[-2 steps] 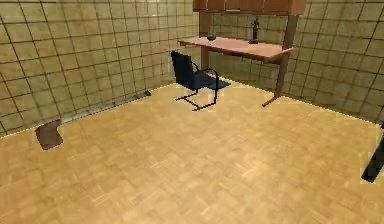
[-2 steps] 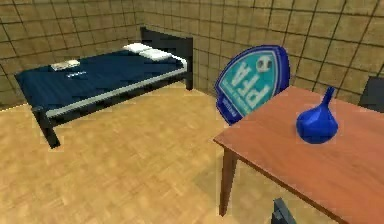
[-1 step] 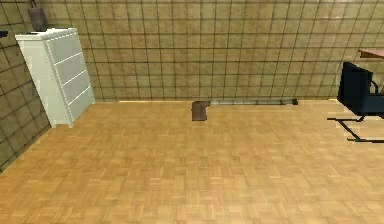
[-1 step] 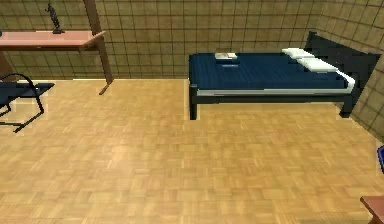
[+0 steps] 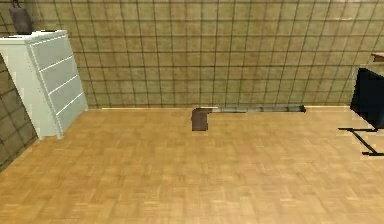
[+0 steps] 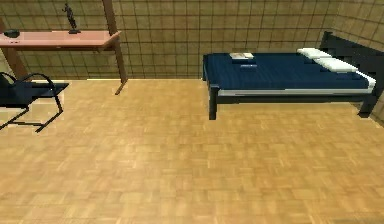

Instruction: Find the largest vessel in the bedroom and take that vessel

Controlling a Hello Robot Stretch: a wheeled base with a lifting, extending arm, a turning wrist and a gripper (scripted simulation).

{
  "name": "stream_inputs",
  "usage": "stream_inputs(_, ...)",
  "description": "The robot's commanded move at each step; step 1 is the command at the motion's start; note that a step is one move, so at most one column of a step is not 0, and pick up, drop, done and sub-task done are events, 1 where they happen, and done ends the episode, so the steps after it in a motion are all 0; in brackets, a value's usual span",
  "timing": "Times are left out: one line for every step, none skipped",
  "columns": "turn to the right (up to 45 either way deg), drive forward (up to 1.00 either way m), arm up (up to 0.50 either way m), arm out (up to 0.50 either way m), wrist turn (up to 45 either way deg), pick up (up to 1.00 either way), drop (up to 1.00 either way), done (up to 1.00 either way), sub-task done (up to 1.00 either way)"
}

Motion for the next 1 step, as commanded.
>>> stream_inputs(45.0,0.00,0.00,0.00,0.0,0.00,0.00,0.00,0.00)
